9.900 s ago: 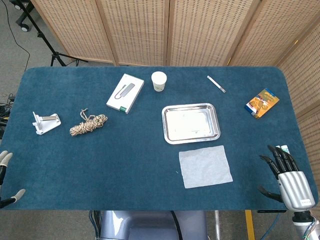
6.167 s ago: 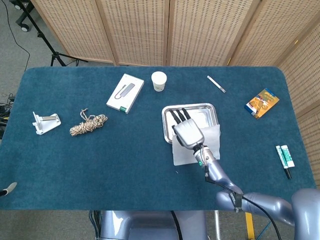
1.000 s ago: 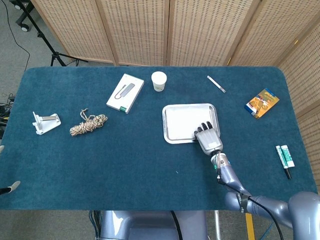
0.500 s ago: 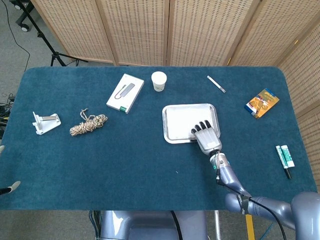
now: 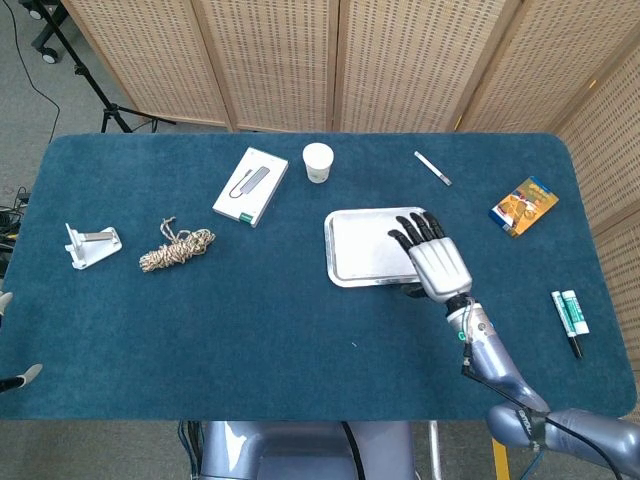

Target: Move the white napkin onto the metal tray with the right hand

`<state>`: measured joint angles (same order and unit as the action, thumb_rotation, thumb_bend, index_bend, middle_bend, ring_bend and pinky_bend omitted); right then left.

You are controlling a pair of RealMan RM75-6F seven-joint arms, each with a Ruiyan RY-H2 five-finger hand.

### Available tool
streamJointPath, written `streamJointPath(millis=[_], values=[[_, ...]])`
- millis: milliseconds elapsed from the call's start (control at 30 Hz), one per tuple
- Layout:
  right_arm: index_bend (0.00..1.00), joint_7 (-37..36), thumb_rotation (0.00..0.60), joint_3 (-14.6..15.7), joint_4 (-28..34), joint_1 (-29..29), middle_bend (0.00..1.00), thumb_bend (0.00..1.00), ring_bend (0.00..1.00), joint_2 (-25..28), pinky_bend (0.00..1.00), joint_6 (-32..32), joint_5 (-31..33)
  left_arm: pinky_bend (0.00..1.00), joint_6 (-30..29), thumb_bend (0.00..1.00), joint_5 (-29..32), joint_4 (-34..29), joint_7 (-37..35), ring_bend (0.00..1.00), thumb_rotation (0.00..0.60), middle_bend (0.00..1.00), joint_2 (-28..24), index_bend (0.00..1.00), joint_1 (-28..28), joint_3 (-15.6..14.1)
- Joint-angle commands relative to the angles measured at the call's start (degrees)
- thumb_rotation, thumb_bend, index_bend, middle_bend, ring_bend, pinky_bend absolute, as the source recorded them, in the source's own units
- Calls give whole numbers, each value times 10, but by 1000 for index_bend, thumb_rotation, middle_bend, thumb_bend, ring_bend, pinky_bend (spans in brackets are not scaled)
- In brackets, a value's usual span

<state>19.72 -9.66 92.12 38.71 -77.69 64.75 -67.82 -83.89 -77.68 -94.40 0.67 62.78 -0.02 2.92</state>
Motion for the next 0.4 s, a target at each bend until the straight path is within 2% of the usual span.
streamJointPath(millis=[33,133,233,400], values=[[141,-37,600,18,26,-35,41,0,0,35,2,33,-35,0,-3,0,-3,-1,3,0,600,0,0,0,1,-1],[108,-82,600,55,45,-93,14,0,0,79,0,81,-69,0,-11,0,-9,0,7,0,600,0,2,0,4,-3],[75,-118,600,92,37,-150,0,0,0,104,0,136,-108,0,-15,0,-18,1,10,0,600,0,3,0,5,-7],[60,-158,600,115,10,-203,0,0,0,111,0,192,-143,0,-22,0,-30,4,7,0,600,0,5,0,7,-10]])
